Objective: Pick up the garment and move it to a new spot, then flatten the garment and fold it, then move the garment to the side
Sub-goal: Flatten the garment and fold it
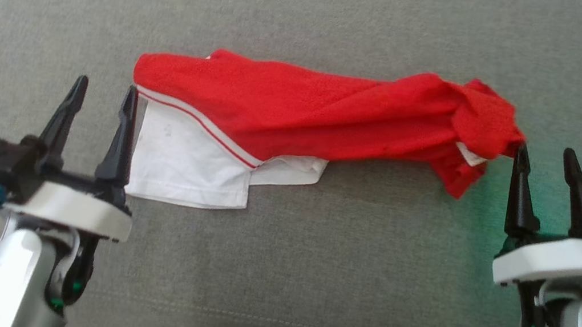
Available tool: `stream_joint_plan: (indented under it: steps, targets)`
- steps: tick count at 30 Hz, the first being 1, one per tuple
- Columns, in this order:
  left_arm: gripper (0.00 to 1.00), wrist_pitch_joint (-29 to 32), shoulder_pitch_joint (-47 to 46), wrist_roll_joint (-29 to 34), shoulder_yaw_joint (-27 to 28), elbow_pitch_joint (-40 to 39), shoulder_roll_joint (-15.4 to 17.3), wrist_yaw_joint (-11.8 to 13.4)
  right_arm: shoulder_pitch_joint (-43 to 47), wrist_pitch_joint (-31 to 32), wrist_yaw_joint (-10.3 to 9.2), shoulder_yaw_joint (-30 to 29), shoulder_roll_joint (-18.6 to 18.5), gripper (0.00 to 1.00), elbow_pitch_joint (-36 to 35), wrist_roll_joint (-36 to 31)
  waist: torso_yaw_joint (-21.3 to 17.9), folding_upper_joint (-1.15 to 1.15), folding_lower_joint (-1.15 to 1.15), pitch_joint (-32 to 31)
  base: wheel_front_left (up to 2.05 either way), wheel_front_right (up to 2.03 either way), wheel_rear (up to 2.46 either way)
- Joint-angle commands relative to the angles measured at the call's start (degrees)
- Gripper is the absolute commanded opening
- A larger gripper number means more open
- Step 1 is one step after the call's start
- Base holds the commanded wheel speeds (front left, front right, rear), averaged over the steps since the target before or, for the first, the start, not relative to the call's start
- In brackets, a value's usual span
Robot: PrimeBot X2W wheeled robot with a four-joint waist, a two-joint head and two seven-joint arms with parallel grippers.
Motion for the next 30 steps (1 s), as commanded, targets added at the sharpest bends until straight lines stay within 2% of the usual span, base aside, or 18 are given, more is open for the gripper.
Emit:
stream_joint_plan:
  steps: [1,13,20,30]
  targets:
    - [1.0,-0.5,0.29,0.62,2.8,-1.41,1.21,0.29,1.03,-0.49,-0.04,1.2,0.44,1.0,-4.86,-1.04,-1.11,0.0,0.0,-1.76,0.0,0.0,0.0]
    - [1.0,-0.34,5.28,1.15,2.59,-1.71,1.28,1.58,8.83,4.07,-0.04,4.41,0.75,1.0,-14.8,-3.61,-2.26,0.0,0.0,-7.9,0.0,0.0,0.0]
    - [1.0,0.2,8.3,1.03,1.82,-2.49,1.29,2.15,13.08,5.71,-0.04,5.49,0.76,1.0,-16.83,-3.35,-2.43,0.0,0.0,-10.32,0.0,0.0,0.0]
    - [1.0,0.77,8.78,0.92,1.33,-3.26,1.74,2.65,13.53,6.38,-0.04,5.51,0.77,1.0,-17.79,-2.59,-2.12,0.0,0.0,-10.45,0.0,0.0,0.0]
